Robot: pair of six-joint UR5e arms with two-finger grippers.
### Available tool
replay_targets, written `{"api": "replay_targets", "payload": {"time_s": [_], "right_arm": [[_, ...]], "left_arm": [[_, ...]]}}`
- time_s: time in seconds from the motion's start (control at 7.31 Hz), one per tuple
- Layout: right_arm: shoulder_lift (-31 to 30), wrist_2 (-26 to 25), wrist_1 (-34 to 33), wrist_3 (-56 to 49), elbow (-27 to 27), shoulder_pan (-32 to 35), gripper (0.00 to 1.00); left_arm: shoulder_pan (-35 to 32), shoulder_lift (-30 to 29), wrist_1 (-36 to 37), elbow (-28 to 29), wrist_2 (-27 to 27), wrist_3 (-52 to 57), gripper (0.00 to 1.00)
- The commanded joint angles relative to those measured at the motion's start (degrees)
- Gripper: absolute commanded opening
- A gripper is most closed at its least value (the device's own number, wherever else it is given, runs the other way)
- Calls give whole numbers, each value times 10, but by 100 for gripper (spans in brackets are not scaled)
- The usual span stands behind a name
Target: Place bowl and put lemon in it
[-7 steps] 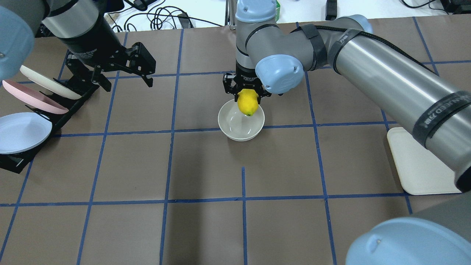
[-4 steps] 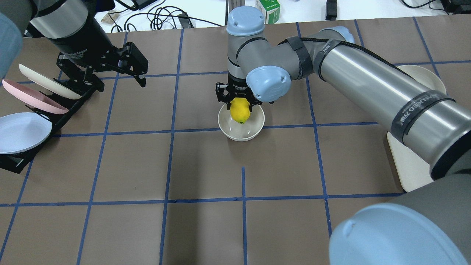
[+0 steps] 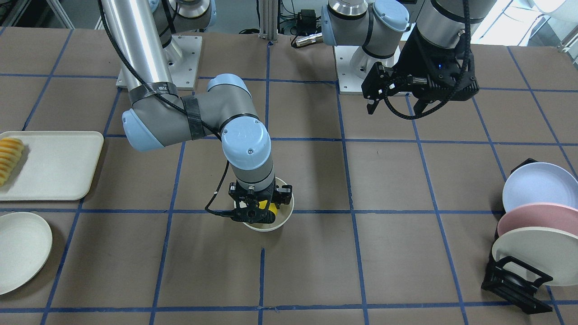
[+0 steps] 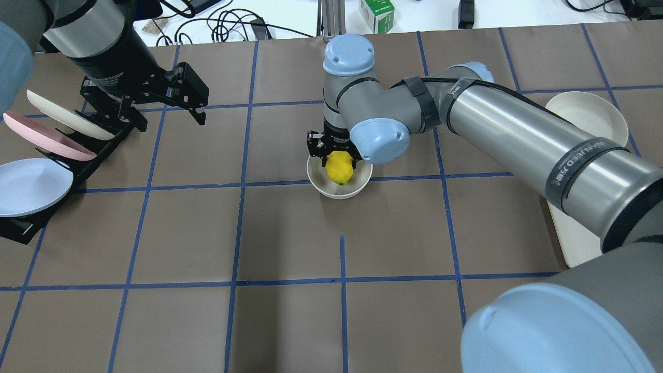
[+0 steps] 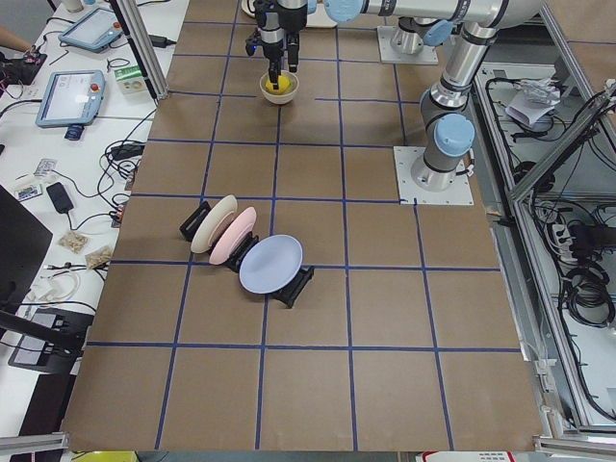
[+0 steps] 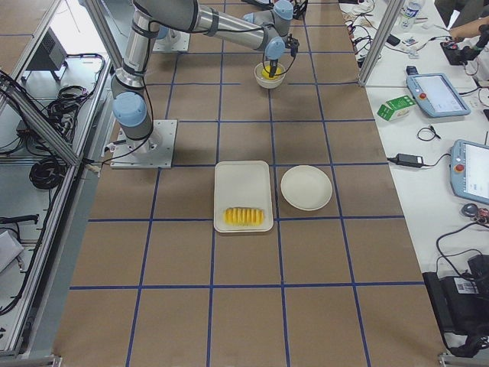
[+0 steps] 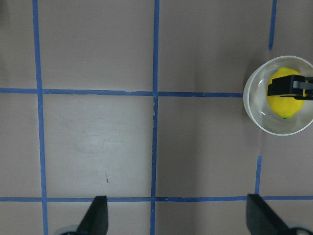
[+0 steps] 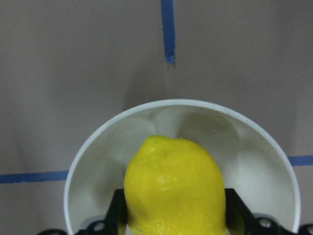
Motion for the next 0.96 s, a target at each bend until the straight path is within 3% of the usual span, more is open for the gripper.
{"api": "replay_targets", "payload": {"time_s": [0.0, 0.14, 0.27, 0.55, 0.82], "right_arm": [[0, 0, -18, 0, 12, 0, 39], [0, 0, -16, 0, 12, 0, 50], [0, 0, -16, 1, 12, 0, 71], [-1, -7, -13, 1, 12, 0, 100], [-10, -8, -7, 2, 9, -2, 100]], "left_arm": [[1, 0, 0, 0, -1, 0, 100], [0, -1, 2, 0, -1, 0, 100], [0, -1, 3, 0, -1, 0, 100], [1, -1, 2, 0, -1, 0, 100], [1, -1, 3, 0, -1, 0, 100]]}}
